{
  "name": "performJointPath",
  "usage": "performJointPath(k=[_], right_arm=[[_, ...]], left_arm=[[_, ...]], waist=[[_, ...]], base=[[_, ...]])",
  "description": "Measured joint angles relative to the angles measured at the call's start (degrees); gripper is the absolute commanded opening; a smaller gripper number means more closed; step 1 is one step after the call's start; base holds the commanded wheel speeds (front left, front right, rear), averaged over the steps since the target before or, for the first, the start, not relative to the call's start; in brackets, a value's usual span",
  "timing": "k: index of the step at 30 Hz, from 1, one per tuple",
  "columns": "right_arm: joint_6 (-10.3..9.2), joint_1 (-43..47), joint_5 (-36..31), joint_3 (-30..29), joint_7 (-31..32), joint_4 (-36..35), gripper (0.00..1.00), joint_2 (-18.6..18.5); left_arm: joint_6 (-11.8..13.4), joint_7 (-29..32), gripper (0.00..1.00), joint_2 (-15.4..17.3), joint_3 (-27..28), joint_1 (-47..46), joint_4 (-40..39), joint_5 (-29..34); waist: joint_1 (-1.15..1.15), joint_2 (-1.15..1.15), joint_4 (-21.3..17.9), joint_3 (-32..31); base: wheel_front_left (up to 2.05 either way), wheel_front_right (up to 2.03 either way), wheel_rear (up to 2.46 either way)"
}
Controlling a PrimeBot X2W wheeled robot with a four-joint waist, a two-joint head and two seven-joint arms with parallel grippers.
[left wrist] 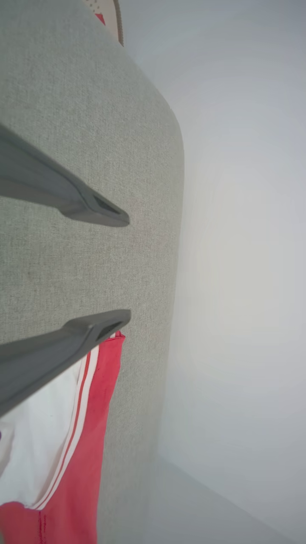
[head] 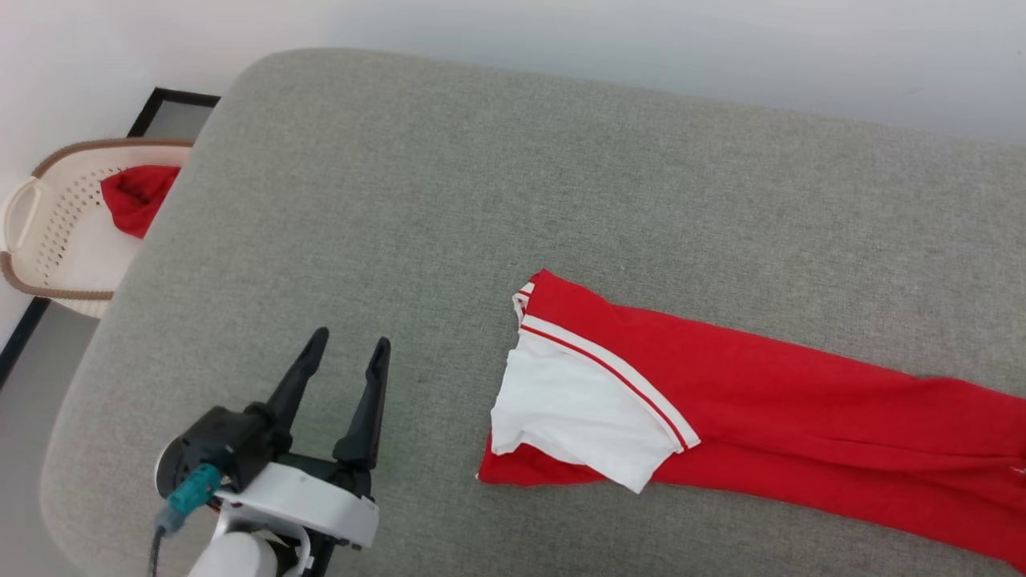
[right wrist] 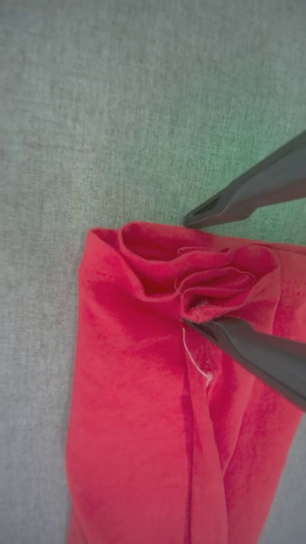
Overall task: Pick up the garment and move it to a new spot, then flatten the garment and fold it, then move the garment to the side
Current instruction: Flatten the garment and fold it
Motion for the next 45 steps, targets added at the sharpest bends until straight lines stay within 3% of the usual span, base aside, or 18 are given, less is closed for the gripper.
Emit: performJointPath(k=[7, 8, 10, 11, 15, 22, 34, 40, 45], right_arm=[[-0.08, -1.6, -3.8, -0.9, 2.8, -0.9, 1.00, 3.3], [-0.11, -1.7, -4.4, -0.9, 2.8, -1.1, 0.83, 3.6], [-0.12, -2.5, -4.9, -0.9, 2.6, -1.3, 0.12, 4.4], [-0.15, -2.7, -5.2, -0.9, 2.4, -1.3, 0.00, 4.8], [-0.07, -4.3, -5.2, -1.1, 0.6, -1.4, 0.00, 6.9], [0.15, -6.3, -5.5, -4.4, -4.3, 0.7, 0.00, 7.6], [0.08, -10.2, -11.1, -17.9, -21.0, 14.6, 0.00, -0.5], [0.07, -11.2, -9.6, -13.6, -24.4, 17.5, 0.00, -2.0], [0.07, -10.5, -4.4, -5.7, -23.4, 10.7, 0.00, -2.2]], left_arm=[[-1.9, 0.0, 1.00, -4.1, 3.9, 0.5, 1.4, 7.5], [-2.1, 0.0, 1.00, -4.5, 4.3, 0.5, 1.7, 8.1], [-2.6, 0.0, 1.00, -5.2, 5.3, 0.5, 2.0, 8.8], [-2.8, 0.0, 1.00, -5.4, 5.7, 0.5, 2.2, 9.0], [-3.3, 0.0, 1.00, -5.9, 7.5, 0.4, 2.4, 9.5], [-3.6, 0.0, 1.00, -5.3, 8.7, 0.3, 2.4, 9.5], [-3.6, 0.0, 1.00, -2.3, 8.9, -0.9, 1.0, 7.8], [-3.6, 0.0, 1.00, -2.1, 8.7, -1.0, 1.8, 7.8], [-3.6, 0.0, 1.00, -2.7, 9.2, -0.1, 2.5, 6.8]], waist=[[0.00, 0.00, -0.6, 0.9], [0.00, 0.00, -0.8, 1.2], [0.00, 0.00, -1.1, 1.6], [0.00, 0.00, -1.4, 1.8], [0.00, 0.00, -2.5, 2.5], [0.00, 0.00, -5.5, 3.4], [0.00, 0.00, -11.7, 5.4], [0.00, 0.00, -13.6, 5.4], [0.00, 0.00, -13.9, 3.5]], base=[[0.00, 0.00, 0.00], [0.00, 0.00, 0.00], [0.00, 0.00, 0.00], [0.00, 0.00, 0.00], [0.00, 0.00, 0.00], [0.00, 0.00, 0.00], [0.00, 0.00, 0.00], [0.00, 0.00, 0.00], [0.00, 0.00, 0.00]])
